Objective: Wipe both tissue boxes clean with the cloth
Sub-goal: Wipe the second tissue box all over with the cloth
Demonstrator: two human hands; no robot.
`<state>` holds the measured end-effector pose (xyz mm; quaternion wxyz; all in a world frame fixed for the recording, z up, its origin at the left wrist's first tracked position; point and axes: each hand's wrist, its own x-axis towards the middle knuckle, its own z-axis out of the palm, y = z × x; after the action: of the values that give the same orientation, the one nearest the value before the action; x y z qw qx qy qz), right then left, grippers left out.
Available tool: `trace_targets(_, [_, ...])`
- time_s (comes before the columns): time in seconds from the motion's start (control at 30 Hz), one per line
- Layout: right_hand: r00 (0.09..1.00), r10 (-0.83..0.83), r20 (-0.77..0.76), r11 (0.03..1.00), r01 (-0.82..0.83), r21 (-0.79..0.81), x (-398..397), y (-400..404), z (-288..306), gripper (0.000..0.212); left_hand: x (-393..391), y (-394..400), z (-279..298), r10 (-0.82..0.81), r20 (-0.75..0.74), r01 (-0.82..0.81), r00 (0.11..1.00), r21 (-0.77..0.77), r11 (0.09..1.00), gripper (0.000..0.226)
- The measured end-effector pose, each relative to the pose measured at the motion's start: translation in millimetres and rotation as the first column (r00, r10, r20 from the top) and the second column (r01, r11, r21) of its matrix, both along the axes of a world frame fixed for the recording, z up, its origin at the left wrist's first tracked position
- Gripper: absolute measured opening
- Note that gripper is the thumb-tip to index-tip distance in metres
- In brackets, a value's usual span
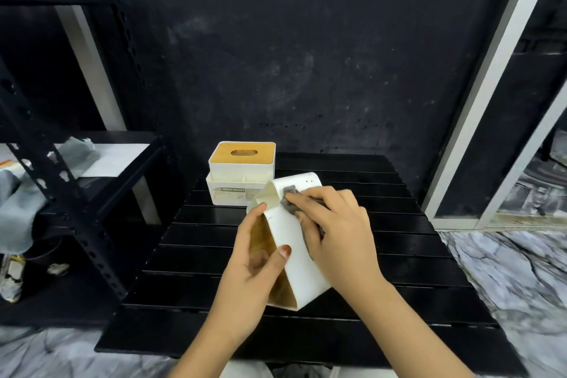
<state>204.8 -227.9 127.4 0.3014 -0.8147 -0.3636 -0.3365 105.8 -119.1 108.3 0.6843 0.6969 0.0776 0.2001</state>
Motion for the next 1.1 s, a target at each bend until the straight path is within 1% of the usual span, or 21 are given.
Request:
trace_targets(0.13, [0.998, 0.014, -0.056, 0.999, -0.012, 0.039, 17.9, 3.9, 9.4, 0.03, -0.3, 0.6, -0.4, -0.023, 0.005, 0.023, 1.0, -0.012, 1.0, 0.061])
trace_targets(0.3, [0.995, -0.056, -0.081, 0.989, 0.066, 0.129, 19.1, -4.0, 0.7, 0.029, -0.3, -0.8, -0.6, -0.024, 0.006, 0.024, 1.0, -0.011, 1.0, 0.062])
trace_targets(0.43, [1.0, -0.022, -0.002, 0.997, 0.022, 0.068, 5.3, 2.1, -0.7, 0.032, -0.7, -0.4, -0.6, -0.031, 0.004, 0.031, 1.0, -0.004, 1.0, 0.063])
trace_targets(0.5, [1.0, 0.004, 0.008, 0.999, -0.004, 0.048, 5.0, 7.8, 4.2, 0.032, 0.0, 0.3, 0.4, -0.026, 0.006, 0.026, 1.0, -0.003, 1.0, 0.061])
trace_targets(0.6, [0.999, 0.005, -0.041, 1.0, -0.004, 0.02, 13.2, 14.5, 13.5, 0.033, 1.8, 0.3, 2.4, -0.024, 0.01, 0.024, 1.0, -0.01, 1.0, 0.058])
trace_targets(0.77, [0.986, -0.025, -0.163, 1.0, 0.022, -0.017, 34.2, 12.7, 21.9, 0.026, 1.9, 0.0, 4.1, -0.035, 0.002, 0.035, 0.999, -0.03, 0.999, 0.06])
trace_targets(0.83, [0.984, -0.025, -0.178, 1.0, 0.026, 0.003, 36.5, 6.9, 18.5, 0.027, 1.1, 0.2, 3.5, -0.048, -0.005, 0.048, 0.999, -0.031, 0.998, 0.063])
trace_targets(0.97, [0.991, -0.013, -0.137, 0.995, 0.026, 0.092, 32.4, -4.1, 8.0, 0.032, -0.8, 0.4, 1.4, -0.054, -0.007, 0.054, 0.999, -0.007, 0.999, 0.062])
trace_targets(1.1, [0.99, -0.024, -0.136, 0.994, 0.038, 0.102, 25.4, -16.3, -6.1, 0.032, 0.4, 3.5, 0.7, -0.043, -0.007, 0.043, 0.999, -0.02, 0.999, 0.062])
